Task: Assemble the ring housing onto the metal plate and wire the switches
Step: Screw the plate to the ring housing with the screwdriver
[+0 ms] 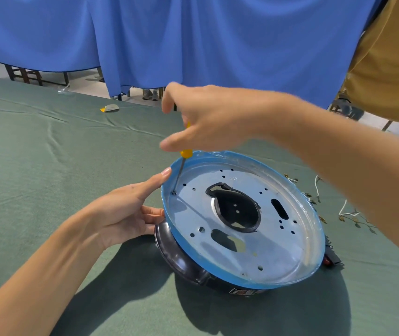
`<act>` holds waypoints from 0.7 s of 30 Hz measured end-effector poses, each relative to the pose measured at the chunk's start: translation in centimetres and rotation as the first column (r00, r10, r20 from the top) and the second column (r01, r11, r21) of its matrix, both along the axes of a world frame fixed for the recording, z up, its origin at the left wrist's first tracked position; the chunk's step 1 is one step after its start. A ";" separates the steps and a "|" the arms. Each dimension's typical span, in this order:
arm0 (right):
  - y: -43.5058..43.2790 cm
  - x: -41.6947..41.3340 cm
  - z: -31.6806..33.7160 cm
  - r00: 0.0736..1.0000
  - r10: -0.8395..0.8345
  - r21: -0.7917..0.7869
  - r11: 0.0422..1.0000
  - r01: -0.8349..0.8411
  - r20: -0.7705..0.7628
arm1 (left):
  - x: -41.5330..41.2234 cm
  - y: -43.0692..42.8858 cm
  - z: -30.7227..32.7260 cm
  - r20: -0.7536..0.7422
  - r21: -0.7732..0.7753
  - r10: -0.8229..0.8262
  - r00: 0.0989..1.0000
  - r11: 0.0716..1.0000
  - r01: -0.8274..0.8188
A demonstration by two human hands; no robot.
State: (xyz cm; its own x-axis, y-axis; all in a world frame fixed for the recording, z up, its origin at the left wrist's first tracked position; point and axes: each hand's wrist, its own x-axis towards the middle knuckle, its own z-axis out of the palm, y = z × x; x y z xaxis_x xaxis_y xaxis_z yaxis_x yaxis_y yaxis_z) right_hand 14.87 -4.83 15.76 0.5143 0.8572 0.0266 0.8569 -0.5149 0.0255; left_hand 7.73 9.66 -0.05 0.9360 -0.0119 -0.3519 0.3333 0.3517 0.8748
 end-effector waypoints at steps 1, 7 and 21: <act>-0.3 -0.1 0.6 0.997 0.000 0.002 1.000 0.000 -0.077 | 0.0 0.1 -0.1 -0.003 0.002 0.001 1.000 1.000 -0.001; 0.6 -0.1 -0.7 0.989 0.037 0.126 0.990 -0.056 0.146 | 0.1 0.1 -0.1 -0.001 -0.004 -0.006 1.000 1.000 0.006; -0.6 0.3 0.4 0.999 0.052 0.000 0.999 -0.052 0.010 | 0.1 0.1 0.0 0.007 -0.005 -0.004 1.000 1.000 0.004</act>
State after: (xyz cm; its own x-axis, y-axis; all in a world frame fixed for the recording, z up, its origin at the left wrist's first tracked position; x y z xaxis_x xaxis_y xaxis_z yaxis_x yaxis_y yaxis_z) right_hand 15.19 -5.45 16.19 0.4684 0.8830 0.0316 0.8824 -0.4693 0.0346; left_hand 7.78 9.72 -0.05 0.9384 -0.0176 -0.3450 0.3285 0.3545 0.8755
